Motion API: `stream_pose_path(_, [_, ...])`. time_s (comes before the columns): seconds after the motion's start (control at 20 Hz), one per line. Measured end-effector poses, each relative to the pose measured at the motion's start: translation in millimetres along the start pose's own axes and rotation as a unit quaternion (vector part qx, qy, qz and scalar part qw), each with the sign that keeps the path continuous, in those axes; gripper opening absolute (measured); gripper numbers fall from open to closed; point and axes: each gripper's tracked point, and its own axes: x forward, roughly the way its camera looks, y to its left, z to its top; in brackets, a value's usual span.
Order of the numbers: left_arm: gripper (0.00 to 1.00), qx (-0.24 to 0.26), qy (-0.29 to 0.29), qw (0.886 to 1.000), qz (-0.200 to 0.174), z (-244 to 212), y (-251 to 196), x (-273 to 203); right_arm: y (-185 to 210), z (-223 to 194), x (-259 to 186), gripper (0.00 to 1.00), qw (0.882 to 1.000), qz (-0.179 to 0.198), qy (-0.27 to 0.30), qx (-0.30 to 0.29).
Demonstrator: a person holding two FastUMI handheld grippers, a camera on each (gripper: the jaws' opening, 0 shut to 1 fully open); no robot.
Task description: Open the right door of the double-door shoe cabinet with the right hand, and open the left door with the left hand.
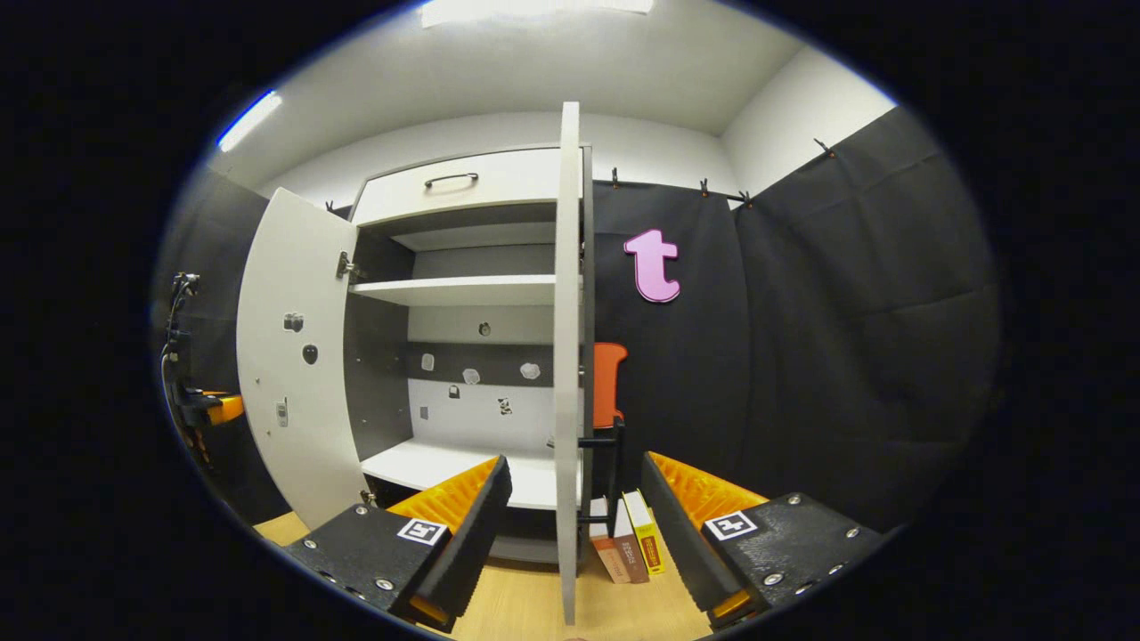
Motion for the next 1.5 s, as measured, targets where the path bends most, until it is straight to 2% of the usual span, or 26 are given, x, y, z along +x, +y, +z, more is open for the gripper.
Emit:
stream_pose_path(0.25, [0.80, -0.004, -0.035, 0.999, -0.035, 18, -21, -8, 13, 7, 4, 0.90, 0.999, 0.028, -0.015, -0.015])
stream_pose_path(0.3, [0.80, -0.003, -0.042, 0.998, -0.040, 22, -23, -6, 17, 9, 6, 0.90, 0.999, 0.032, -0.019, -0.015])
stream_pose_path(0.35, [0.87, -0.007, -0.056, 0.997, -0.047, 26, -28, -6, 19, 9, 7, 0.90, 0.999, 0.037, -0.021, -0.015])
stream_pose_path(0.5, [0.87, -0.020, -0.070, 0.996, -0.060, 31, -39, -4, 29, 8, 9, 0.91, 0.998, 0.054, -0.023, -0.017])
stream_pose_path(0.65, [0.94, -0.015, -0.078, 0.995, -0.065, 34, -42, -3, 39, 8, 14, 0.92, 0.997, 0.072, -0.031, -0.021])
stream_pose_path(0.75, [0.95, -0.013, -0.080, 0.995, -0.066, 35, -43, -3, 41, 8, 18, 0.92, 0.996, 0.077, -0.033, -0.028])
stream_pose_path(0.95, [0.95, -0.025, -0.089, 0.993, -0.071, 37, -48, 3, 37, 7, 21, 0.93, 0.996, 0.072, -0.030, -0.034])
stream_pose_path(1.0, [0.95, -0.027, -0.082, 0.994, -0.073, 34, -51, 6, 37, 7, 22, 0.97, 0.997, 0.070, -0.029, -0.034])
stream_pose_path(1.05, [0.95, -0.027, -0.077, 0.994, -0.075, 32, -53, 7, 36, 5, 22, 0.93, 0.997, 0.070, -0.028, -0.035])
stream_pose_path(1.5, [0.95, -0.008, -0.071, 0.994, -0.078, 33, -57, 7, 30, 9, 26, 0.94, 0.996, 0.061, -0.036, -0.045])
